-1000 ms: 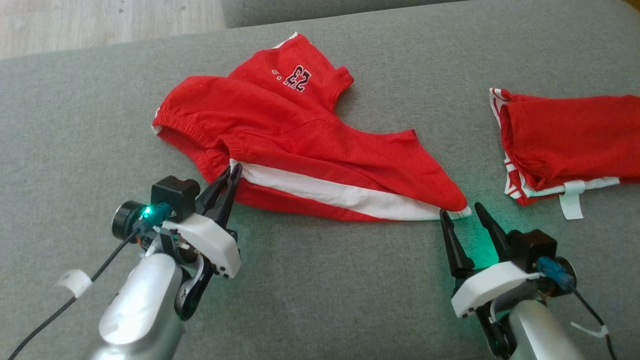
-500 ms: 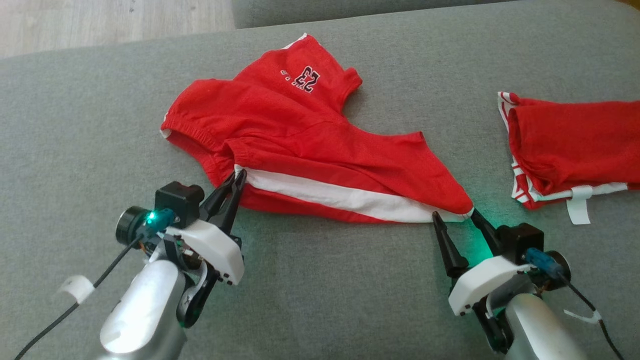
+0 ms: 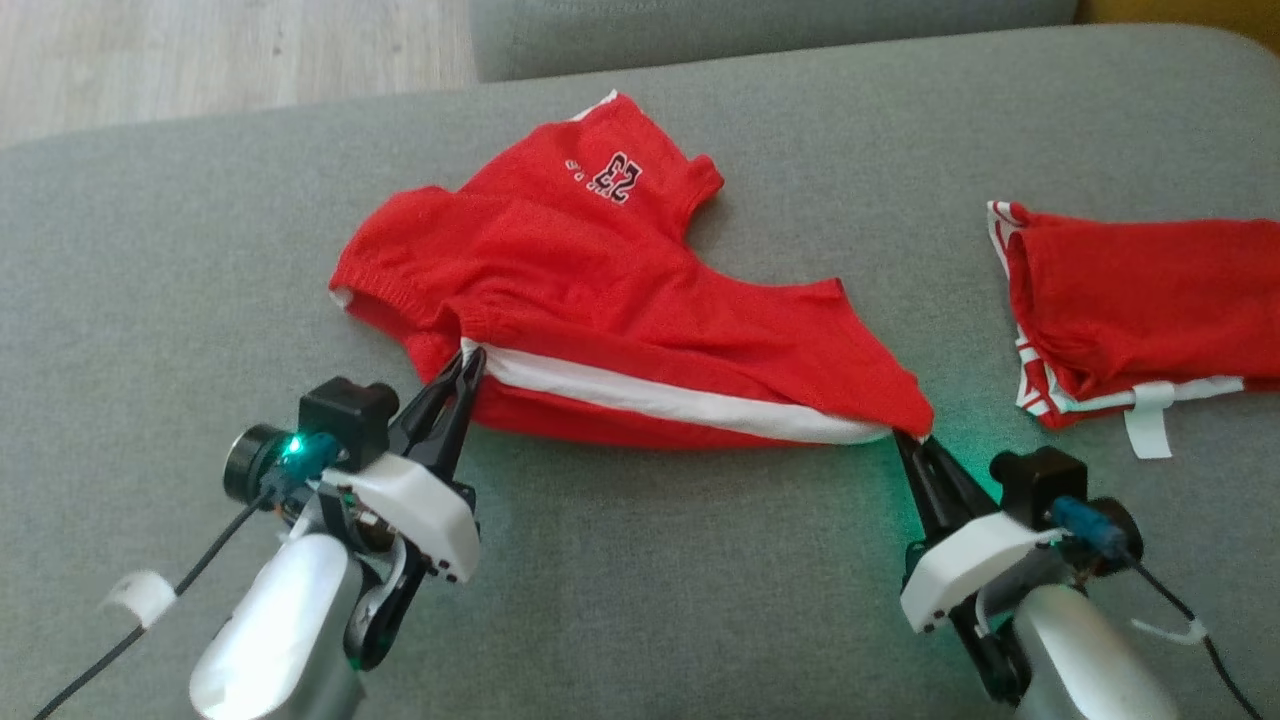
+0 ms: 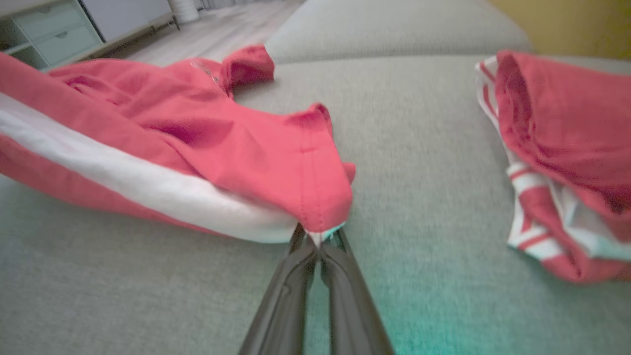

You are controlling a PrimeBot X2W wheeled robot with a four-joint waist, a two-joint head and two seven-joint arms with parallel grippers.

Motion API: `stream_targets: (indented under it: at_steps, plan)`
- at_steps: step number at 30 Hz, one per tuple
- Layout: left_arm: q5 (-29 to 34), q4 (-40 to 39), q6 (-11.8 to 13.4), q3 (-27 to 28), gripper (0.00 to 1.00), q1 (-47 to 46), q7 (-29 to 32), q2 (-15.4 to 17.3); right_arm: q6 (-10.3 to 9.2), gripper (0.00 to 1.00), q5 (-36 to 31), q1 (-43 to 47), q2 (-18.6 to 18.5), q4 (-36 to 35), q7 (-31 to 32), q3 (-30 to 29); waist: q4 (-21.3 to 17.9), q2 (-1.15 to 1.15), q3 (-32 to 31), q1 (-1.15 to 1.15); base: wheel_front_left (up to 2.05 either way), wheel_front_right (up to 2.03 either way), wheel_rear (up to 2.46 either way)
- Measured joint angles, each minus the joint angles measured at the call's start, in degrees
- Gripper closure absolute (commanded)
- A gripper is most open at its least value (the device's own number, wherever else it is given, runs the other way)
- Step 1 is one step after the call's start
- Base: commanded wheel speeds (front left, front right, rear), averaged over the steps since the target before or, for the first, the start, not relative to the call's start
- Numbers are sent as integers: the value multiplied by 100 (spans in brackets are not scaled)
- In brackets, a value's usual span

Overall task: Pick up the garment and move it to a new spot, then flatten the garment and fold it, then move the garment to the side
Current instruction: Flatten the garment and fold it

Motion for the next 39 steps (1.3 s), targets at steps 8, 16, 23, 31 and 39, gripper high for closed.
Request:
stream_targets:
  at_steps: [8,16,23,31,39]
  plan:
    - [-51,-412,36,155,100,150,-189,203,0,100,392,-257,-316,-871,-110,280,-5,0,-344,0,0,0,0]
    - [-100,-1023,51,359,100,7,-52,549,-1,100,787,-920,-768,-1779,531,555,26,0,-804,0,0,0,0]
    - [-98,-1572,138,646,100,-630,73,773,0,100,1156,-1939,-1073,-2276,1147,725,18,0,-1140,-1,0,0,0]
    - [-98,-2308,413,843,100,-652,-35,782,-1,100,1185,-2116,-1214,-2873,1785,561,23,0,-1430,0,0,0,0]
    - [-310,-3253,690,913,100,50,207,850,0,100,1182,-1251,-1207,-3910,2680,82,5,0,-1386,0,0,0,0]
